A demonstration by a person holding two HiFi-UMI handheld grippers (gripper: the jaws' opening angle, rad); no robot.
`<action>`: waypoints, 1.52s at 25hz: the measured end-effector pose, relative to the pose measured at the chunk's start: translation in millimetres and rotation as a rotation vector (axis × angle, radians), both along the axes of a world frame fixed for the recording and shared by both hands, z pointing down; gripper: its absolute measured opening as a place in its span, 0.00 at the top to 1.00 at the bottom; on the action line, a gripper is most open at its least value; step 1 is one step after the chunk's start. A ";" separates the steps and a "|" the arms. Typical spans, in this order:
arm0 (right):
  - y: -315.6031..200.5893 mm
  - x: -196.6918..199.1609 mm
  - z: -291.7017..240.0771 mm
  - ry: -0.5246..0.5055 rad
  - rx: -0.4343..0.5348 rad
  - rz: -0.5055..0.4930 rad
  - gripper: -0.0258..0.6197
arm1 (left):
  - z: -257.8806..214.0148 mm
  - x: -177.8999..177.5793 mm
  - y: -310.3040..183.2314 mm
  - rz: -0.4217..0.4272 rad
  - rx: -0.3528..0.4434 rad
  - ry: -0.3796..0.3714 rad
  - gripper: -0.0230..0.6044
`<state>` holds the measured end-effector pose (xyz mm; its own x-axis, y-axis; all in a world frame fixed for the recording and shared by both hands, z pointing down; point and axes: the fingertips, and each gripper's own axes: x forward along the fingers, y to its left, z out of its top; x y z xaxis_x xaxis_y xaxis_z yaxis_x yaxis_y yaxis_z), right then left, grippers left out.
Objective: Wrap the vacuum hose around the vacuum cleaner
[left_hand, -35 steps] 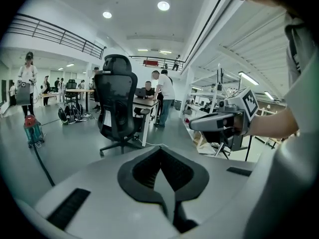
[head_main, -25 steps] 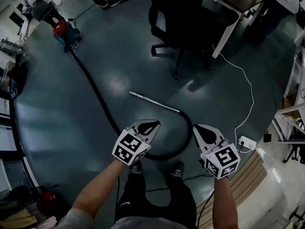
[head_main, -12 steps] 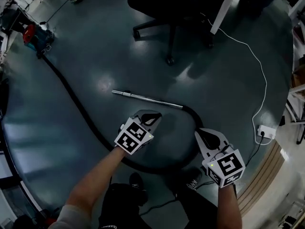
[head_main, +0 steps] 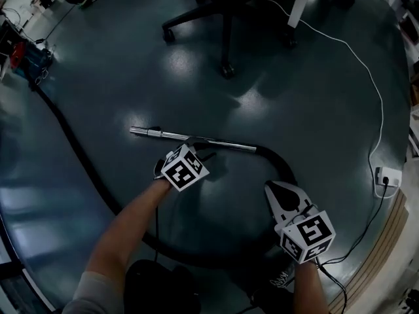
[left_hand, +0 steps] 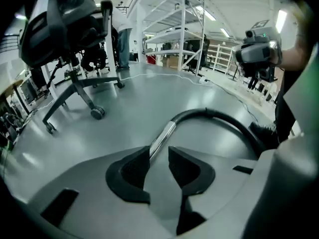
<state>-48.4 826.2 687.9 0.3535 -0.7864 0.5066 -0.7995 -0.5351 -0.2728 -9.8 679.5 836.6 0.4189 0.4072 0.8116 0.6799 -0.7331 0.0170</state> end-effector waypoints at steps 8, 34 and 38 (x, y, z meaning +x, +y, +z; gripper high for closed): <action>15.3 -12.2 83.3 -0.012 -0.038 0.038 0.96 | 96.3 31.5 -19.5 0.153 0.145 -0.040 0.63; 49.3 -35.9 120.5 -0.047 -0.118 0.062 0.96 | 136.5 29.4 -13.2 0.406 0.326 -0.185 0.66; 53.3 -34.7 117.3 -0.040 -0.119 0.052 0.96 | 136.7 14.4 -11.4 0.396 0.350 -0.211 0.66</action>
